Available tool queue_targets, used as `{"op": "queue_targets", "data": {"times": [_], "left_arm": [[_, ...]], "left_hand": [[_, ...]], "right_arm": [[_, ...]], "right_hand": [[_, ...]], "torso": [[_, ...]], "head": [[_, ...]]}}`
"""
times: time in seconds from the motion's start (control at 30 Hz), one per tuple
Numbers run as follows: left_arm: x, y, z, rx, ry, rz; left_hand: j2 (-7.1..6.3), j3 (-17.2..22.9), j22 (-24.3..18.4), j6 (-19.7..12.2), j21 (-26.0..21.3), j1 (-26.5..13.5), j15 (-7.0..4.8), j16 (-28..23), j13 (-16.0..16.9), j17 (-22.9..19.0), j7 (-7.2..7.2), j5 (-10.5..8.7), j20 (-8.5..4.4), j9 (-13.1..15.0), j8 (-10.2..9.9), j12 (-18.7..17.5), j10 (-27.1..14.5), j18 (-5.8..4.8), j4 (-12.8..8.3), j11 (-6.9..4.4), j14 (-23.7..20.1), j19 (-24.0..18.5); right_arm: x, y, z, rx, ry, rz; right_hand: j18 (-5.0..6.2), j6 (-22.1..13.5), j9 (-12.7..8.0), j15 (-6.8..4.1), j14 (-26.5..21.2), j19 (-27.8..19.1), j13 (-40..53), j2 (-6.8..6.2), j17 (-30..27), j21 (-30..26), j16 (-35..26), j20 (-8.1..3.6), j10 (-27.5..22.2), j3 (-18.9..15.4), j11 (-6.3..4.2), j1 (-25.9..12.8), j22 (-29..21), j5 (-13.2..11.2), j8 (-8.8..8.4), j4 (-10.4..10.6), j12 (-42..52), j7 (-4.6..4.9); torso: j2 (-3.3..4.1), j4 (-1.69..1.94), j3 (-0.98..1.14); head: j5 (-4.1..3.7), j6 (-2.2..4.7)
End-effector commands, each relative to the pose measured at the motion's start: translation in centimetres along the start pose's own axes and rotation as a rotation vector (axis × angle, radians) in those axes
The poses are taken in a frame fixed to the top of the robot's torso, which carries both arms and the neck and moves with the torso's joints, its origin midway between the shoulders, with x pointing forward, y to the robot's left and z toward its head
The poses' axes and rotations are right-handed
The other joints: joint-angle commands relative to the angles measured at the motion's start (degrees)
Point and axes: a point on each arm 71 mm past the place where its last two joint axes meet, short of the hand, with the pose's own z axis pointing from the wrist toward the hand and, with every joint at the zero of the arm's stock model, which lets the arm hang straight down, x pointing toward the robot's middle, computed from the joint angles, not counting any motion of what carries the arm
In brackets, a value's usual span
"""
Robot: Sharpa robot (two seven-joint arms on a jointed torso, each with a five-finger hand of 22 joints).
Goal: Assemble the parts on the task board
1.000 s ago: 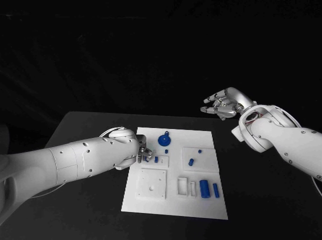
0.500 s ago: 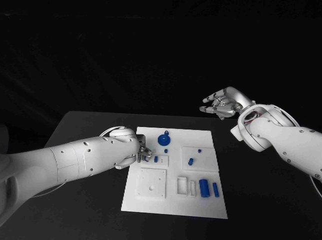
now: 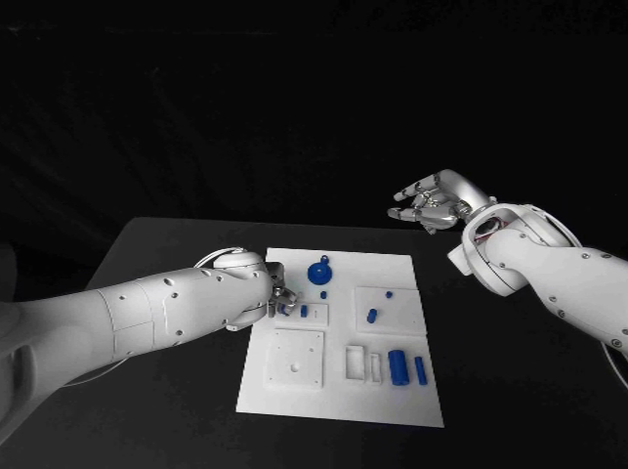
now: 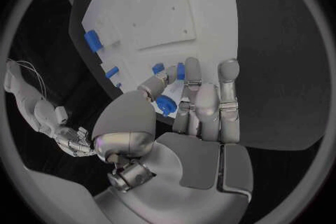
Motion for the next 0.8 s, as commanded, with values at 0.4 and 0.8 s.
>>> {"op": "queue_targets", "data": {"times": [0.4, 0.8], "left_arm": [[1.49, -1.27, -0.06, 0.057, 0.032, 0.016], [1.49, -1.20, -0.03, 0.053, 0.036, 0.026]], "left_hand": [[0.49, -1.0, 1.0, 6.8, -0.4, 0.2, -1.66, 0.7, 0.0, 1.4, -6.27, -0.26, -0.13, 0.0, 1.5, -0.5, 4.3, 0.26, 1.4, -2.71, 2.7, 0.9], [-0.05, -1.7, 1.0, 6.8, -0.6, 0.9, -1.64, 0.8, 0.0, 2.3, -6.41, -0.91, -0.12, -0.6, 2.7, -0.6, 4.8, 0.14, 2.3, -2.66, 3.0, 0.9]], "right_arm": [[0.01, -0.12, 0.01, -0.001, 0.012, 0.000], [-0.04, -0.24, 0.00, 0.002, 0.011, -0.002]], "right_hand": [[0.14, 0.3, -0.1, -0.19, 0.0, 0.3, -0.1, -0.01, -0.1, 0.1, 0.3, -0.10, 0.2, 0.4, -0.14, -0.7, 0.1, 0.3, -0.10, 0.0, 0.3, 0.06], [0.14, 0.3, -0.1, -0.19, 0.0, 0.3, -0.1, -0.01, -0.1, 0.1, 0.3, -0.10, 0.2, 0.4, -0.14, -0.7, 0.1, 0.3, -0.10, 0.0, 0.3, 0.06]], "torso": [[0.01, 0.01, -0.04], [-0.04, 0.06, -0.09]], "head": [[-0.11, -0.01], [-0.08, -0.06]]}}
